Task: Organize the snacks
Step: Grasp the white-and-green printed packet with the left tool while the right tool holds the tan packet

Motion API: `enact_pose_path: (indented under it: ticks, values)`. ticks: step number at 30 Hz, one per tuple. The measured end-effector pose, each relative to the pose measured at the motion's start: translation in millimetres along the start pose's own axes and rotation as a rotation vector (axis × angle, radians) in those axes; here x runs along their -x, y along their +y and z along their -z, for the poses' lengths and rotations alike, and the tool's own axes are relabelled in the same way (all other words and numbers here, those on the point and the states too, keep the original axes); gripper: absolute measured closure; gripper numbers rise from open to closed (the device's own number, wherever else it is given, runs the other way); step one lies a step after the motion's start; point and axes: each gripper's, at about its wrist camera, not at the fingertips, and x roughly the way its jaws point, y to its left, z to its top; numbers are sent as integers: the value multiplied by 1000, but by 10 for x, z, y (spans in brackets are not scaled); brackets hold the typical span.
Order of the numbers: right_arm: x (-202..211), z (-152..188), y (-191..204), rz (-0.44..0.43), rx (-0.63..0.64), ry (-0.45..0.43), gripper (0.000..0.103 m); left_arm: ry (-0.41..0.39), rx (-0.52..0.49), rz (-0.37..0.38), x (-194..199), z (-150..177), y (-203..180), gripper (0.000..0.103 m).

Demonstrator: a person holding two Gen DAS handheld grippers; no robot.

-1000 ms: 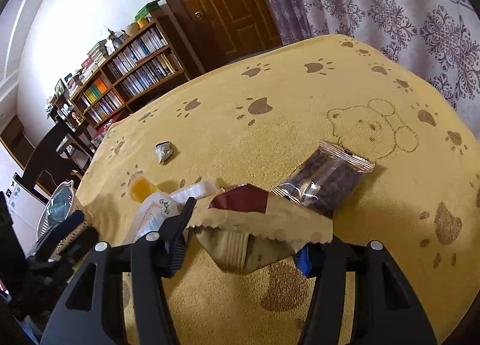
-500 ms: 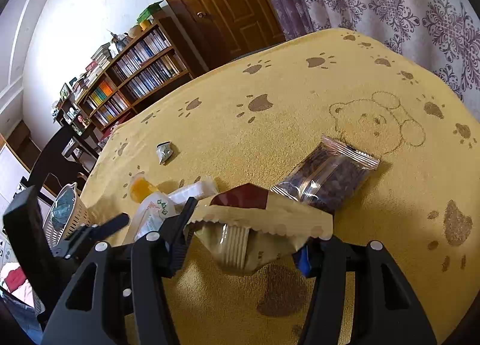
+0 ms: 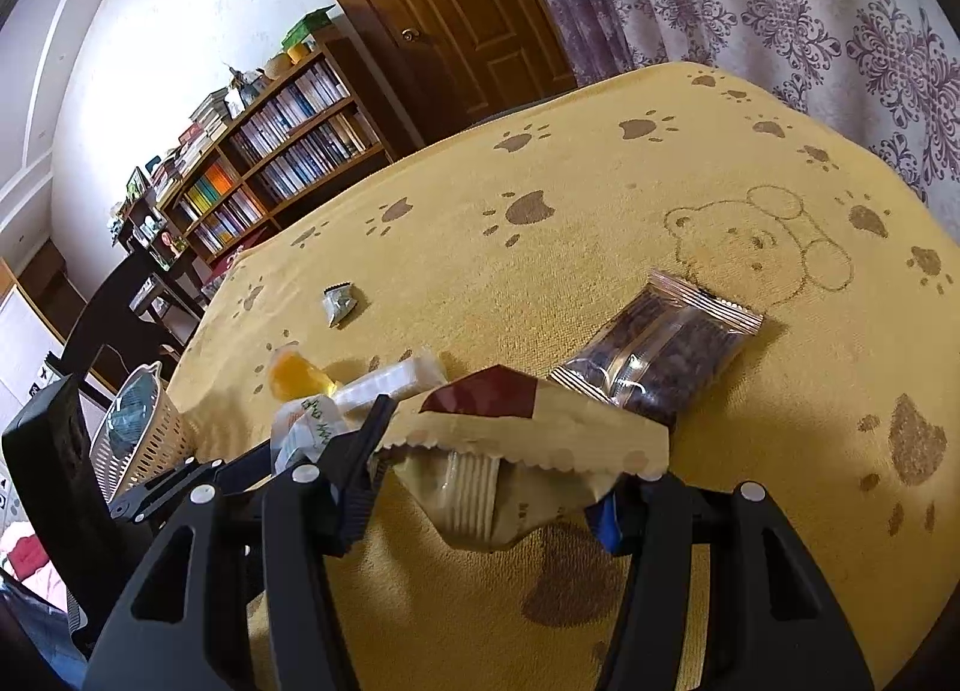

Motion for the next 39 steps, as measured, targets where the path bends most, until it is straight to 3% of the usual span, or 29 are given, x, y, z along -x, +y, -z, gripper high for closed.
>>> enact_pose_path:
  ticks: [7,12,13,14,16,22,24,27,29,31,39]
  values:
    - [70,3,0,-9,-10,-11,47,-56,33,-5,270,-23,91,83]
    - [98,9,21,-11,-8,-14,47,-95,80,-11,439,-39,217,81]
    - [97,11,22,-11,-8,-14,47,-89,97,-7,436,-38,244,73]
    - [96,12,22,-12,-9,-13,47,-74,114,8,417,-35,274,53]
    - [93,21,27,-14,-9,-10,47,-60,150,23,386,-5,307,34]
    - [67,46,18,-19,-12,-4,47,-12,99,34,186,58,90,31]
    - [61,49,1,-21,-15,-3,47,-4,66,6,105,64,4,31]
    - [47,59,-26,-25,-20,-1,47,29,42,-6,-28,63,-46,38]
    - [39,68,-34,-27,-21,1,47,50,35,-28,-114,67,-46,58]
    - [42,78,-26,-26,-14,-2,47,65,50,-19,-168,80,-10,64]
    - [86,78,-2,-26,-8,-11,47,14,75,-48,34,59,100,74]
